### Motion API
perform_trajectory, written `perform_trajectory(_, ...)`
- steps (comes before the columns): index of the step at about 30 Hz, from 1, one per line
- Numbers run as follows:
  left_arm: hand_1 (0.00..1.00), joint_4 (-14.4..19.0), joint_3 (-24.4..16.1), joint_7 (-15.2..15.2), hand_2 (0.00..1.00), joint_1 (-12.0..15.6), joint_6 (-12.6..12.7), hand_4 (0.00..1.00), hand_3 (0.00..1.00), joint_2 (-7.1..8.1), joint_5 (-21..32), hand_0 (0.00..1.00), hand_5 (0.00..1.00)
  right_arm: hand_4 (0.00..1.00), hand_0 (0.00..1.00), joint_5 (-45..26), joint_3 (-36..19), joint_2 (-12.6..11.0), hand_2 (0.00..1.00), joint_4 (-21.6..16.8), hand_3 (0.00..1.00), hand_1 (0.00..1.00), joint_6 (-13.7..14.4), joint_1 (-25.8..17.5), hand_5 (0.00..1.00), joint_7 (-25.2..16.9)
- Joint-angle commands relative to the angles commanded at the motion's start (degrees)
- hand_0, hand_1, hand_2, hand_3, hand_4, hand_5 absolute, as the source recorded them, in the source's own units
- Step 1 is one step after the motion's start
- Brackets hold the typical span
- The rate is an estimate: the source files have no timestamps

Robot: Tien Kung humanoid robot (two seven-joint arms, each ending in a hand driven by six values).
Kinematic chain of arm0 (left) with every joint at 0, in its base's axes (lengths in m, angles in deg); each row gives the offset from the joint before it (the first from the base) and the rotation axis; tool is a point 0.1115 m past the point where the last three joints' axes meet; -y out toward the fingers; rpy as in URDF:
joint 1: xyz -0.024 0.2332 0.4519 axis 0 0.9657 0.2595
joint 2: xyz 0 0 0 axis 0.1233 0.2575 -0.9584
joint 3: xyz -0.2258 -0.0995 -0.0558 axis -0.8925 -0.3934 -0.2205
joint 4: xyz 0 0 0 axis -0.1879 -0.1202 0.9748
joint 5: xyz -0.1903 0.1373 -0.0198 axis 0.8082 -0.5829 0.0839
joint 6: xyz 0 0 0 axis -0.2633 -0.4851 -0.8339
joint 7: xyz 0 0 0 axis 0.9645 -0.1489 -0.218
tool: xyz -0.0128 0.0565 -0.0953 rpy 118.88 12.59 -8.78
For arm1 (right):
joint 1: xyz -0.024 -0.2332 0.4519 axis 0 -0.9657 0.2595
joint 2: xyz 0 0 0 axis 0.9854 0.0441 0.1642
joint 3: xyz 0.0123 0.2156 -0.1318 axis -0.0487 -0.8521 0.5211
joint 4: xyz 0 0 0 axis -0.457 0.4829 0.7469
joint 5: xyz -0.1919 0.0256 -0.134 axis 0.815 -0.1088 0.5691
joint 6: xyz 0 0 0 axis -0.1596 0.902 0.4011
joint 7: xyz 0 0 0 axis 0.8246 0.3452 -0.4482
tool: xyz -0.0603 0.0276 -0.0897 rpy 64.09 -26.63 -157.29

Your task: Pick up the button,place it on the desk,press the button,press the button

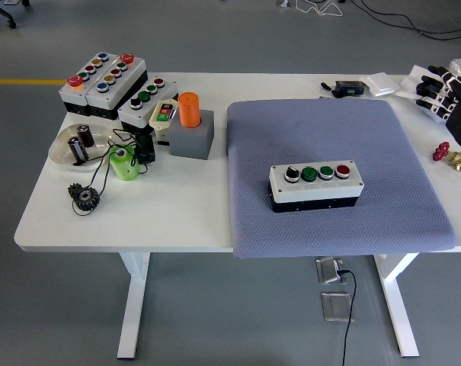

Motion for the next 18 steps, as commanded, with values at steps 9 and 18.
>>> perform_trajectory(9, 0.704, 0.0, -0.14, 0.09, 0.723, -0.03, 0.04, 0.325, 0.515, 0.0, -0.17, 0.655, 0.969, 0.577, 0.815, -0.11, 0.02, -0.13, 0.815, 0.11, 0.796, 0.79, -0.54, 0.01, 0.576, 0.29)
perform_trajectory(18, 0.705, 0.0, -0.32, 0.17, 0.724, 0.1, 0.12, 0.325, 0.516, -0.07, -0.5, 0.655, 0.97, 0.581, 0.816, 0.88, -0.15, -0.3, 0.833, -0.18, 0.808, 0.8, -0.82, -0.21, 0.562, 0.48)
